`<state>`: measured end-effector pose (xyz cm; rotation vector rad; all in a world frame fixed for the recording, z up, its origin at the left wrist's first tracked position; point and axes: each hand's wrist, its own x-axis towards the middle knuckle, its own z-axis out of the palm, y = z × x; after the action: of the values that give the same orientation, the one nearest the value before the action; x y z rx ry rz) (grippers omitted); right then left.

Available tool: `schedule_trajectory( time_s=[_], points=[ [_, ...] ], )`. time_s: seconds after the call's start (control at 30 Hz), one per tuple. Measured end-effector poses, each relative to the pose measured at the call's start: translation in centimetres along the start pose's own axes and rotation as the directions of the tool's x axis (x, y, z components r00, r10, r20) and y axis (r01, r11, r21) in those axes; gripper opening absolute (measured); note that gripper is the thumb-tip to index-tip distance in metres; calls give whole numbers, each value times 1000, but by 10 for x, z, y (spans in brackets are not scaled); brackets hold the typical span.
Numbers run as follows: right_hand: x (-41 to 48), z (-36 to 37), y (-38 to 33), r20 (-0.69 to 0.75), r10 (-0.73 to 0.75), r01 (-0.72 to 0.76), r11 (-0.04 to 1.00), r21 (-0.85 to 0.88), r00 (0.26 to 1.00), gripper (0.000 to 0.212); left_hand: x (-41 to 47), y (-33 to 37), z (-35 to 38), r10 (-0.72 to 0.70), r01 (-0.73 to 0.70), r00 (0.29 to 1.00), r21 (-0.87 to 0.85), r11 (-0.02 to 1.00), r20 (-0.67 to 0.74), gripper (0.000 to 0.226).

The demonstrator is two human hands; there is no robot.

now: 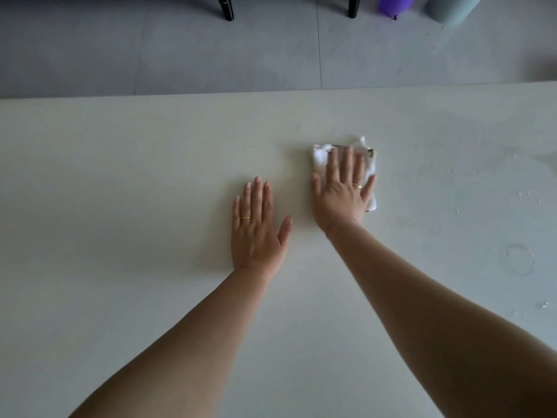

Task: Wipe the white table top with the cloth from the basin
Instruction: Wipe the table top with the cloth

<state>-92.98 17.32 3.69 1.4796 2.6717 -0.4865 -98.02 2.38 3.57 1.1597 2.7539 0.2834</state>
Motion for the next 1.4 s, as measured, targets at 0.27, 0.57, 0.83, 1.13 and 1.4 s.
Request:
schedule_trajectory(
  time_s=[0.27,0.57,0.83,1.13,1.4],
  points=[
    [31,-14,23,60,-409,413,906,-90,911,54,0,-2,5,1,-1,1000,10,1000,3,67],
    [40,1,-51,40,-192,191,981,37,981,55,1,1,2,-19,19,1000,3,1000,23,66],
    [91,-19,-4,42,-269,270,962,-35,962,52,0,-1,4,-7,7,1000,-9,1000,3,66],
    [99,-6,-79,92,-400,402,916,-2,912,53,0,1,2,-29,28,1000,19,999,12,67],
    [146,-46,38,28,-183,184,983,-25,983,53,0,-1,4,-9,8,1000,28,1000,12,67]
  ],
)
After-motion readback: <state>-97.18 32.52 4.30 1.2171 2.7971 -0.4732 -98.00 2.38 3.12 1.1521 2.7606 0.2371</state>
